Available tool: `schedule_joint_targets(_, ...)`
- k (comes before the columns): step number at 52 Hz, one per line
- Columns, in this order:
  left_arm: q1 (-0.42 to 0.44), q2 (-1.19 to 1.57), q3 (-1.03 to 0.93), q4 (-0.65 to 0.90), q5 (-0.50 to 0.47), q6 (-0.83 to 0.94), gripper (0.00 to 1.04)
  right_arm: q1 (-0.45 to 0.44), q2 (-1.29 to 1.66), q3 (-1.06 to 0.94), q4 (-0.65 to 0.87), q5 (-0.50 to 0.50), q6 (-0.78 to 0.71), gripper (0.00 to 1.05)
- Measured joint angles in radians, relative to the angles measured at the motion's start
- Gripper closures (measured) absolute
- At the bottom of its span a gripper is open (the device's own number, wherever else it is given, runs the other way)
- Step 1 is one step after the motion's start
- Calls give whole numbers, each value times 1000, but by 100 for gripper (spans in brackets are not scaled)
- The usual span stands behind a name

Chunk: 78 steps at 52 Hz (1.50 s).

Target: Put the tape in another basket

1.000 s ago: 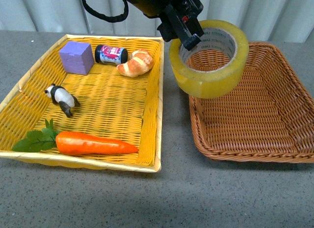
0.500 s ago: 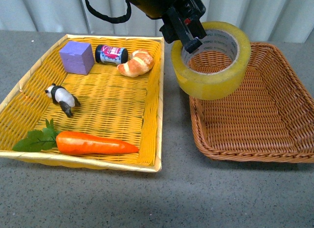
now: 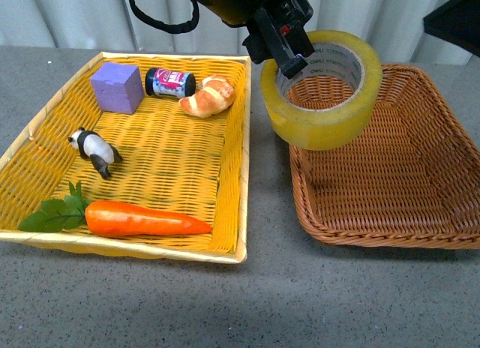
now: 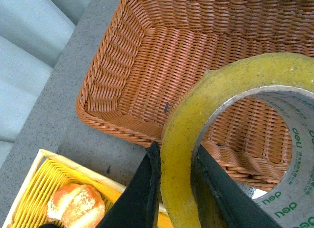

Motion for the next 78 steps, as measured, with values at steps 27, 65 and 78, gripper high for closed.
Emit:
schedule_joint_targets(27,0,0,0,0,0,0,90,137,259,139,-10,171,136,9)
schedule_joint_targets(65,0,0,2,0,8,-32,90,165,304,148,-17,180,257,89)
schedule_joint_targets(78,0,0,4,0,10,-38,81,158,317,169,-24,188,287,89)
